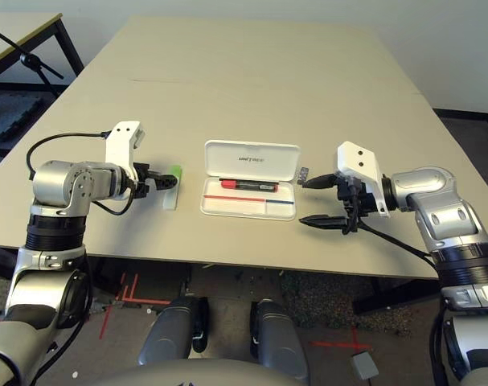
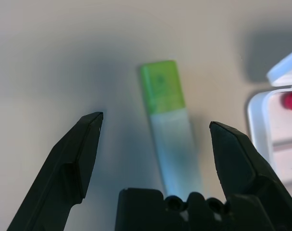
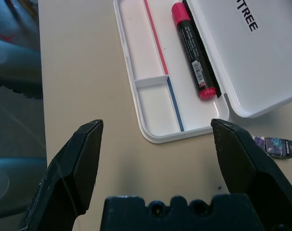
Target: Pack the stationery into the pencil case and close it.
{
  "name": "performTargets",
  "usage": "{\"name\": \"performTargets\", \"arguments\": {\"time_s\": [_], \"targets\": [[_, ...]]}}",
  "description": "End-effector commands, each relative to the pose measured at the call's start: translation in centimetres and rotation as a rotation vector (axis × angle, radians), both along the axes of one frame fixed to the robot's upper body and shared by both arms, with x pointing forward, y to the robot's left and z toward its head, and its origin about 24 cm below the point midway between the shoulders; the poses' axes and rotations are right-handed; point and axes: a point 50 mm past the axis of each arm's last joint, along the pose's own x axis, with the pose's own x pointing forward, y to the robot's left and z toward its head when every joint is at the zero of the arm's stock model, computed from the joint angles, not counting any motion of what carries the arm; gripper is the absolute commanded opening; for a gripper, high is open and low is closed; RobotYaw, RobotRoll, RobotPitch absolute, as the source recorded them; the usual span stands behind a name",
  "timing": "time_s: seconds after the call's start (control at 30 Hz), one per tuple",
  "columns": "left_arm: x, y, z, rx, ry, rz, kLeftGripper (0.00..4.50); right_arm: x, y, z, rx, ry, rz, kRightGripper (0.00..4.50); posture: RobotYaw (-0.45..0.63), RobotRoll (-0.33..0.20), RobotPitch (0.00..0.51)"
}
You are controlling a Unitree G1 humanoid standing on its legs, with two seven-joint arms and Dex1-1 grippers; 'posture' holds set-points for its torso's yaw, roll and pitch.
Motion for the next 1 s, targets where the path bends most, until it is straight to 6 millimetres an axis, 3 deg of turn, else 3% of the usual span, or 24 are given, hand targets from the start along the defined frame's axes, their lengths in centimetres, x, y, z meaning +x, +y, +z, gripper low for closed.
{"name": "performTargets", "arguments": {"time_s": [0.03, 0.17, 0.23, 0.3, 0.5, 0.87, 1.0], "targets": [[-0.1, -0.8, 0.3, 0.021, -0.007, -0.03, 4.5, -0.2, 0.0, 0.5, 0.016, -0.021, -0.009, 4.45, 0.23, 0.0, 0.091], [-0.1, -0.8, -0.1, 0.05, -0.004, -0.039, 4.5, -0.2, 0.2, 0.7, 0.026, -0.032, -0.009, 4.45, 0.23, 0.0, 0.094], [0.0, -0.7, -0.3, 0.067, -0.005, -0.04, 4.11, -0.1, 0.4, 1.0, 0.033, -0.041, -0.005, 4.5, 0.23, 0.0, 0.096], [0.0, -0.7, -0.3, 0.076, -0.007, -0.04, 3.54, 0.0, 0.5, 1.1, 0.037, -0.045, -0.001, 4.5, 0.23, 0.0, 0.097], [-0.1, -0.5, -0.6, 0.088, -0.008, -0.04, 1.17, 0.1, 0.6, 1.3, 0.043, -0.05, 0.0, 4.5, 0.23, 0.0, 0.1], [-0.2, -0.6, -0.3, 0.095, -0.039, -0.085, 1.1, 0.1, 0.6, 1.1, 0.045, -0.046, -0.007, 4.5, 0.23, 0.0, 0.102], [-0.4, -0.7, 0.4, 0.113, -0.112, -0.241, 1.1, 0.0, 0.2, 1.2, 0.037, -0.046, -0.014, 4.5, 0.24, 0.0, 0.103]]}}
